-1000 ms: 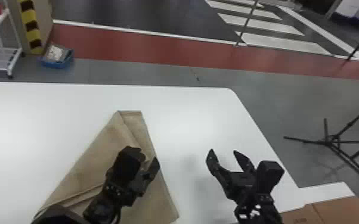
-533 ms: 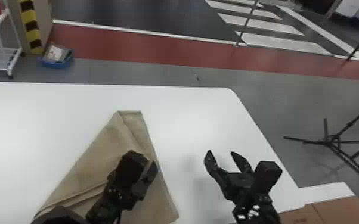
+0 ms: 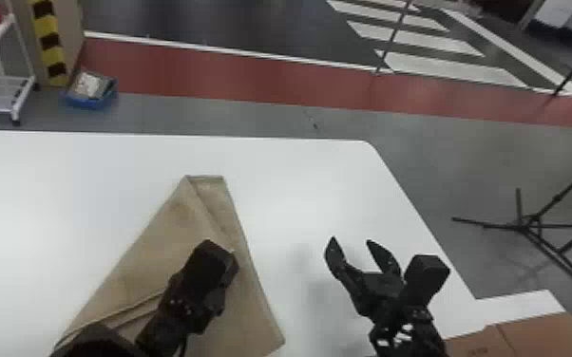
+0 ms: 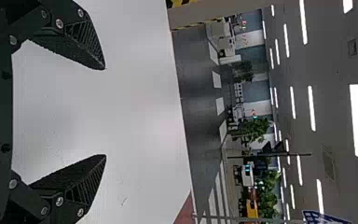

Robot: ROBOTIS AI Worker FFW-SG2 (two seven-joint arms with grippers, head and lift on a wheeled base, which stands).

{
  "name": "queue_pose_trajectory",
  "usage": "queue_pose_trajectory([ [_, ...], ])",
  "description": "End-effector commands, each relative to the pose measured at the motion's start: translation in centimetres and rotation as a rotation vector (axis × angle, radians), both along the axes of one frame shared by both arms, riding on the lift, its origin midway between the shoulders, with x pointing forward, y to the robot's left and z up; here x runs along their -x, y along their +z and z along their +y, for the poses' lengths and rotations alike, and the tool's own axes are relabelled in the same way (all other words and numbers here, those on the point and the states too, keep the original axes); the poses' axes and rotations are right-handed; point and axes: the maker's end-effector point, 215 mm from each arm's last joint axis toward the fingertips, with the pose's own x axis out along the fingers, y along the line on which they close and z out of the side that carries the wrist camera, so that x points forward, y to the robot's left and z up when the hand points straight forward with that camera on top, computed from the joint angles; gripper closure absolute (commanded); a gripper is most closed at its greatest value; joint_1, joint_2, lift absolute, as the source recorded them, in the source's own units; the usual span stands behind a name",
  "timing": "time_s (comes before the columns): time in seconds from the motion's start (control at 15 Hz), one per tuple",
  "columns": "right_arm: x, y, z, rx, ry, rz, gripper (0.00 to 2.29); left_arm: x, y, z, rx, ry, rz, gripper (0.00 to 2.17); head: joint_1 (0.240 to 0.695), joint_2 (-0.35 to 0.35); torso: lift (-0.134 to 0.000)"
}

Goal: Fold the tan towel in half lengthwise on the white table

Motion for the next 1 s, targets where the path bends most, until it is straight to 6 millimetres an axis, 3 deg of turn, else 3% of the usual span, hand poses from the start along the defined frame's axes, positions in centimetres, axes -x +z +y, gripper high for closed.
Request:
queue_pose_trajectory([
  [0.0,-0.1,-0.13,-0.12,-0.003,-0.003,0.001,0.24,-0.14,0.01,0.22,0.002,0.005,0.002,1.0,0.695,-0.35,-0.123],
  [0.93,-0.31,0.14,0.16,-0.002,0.002,-0.003,0.24,0.2,0.93,-0.42,0.034,-0.007,0.014,0.98,0.695,-0.35,-0.123],
])
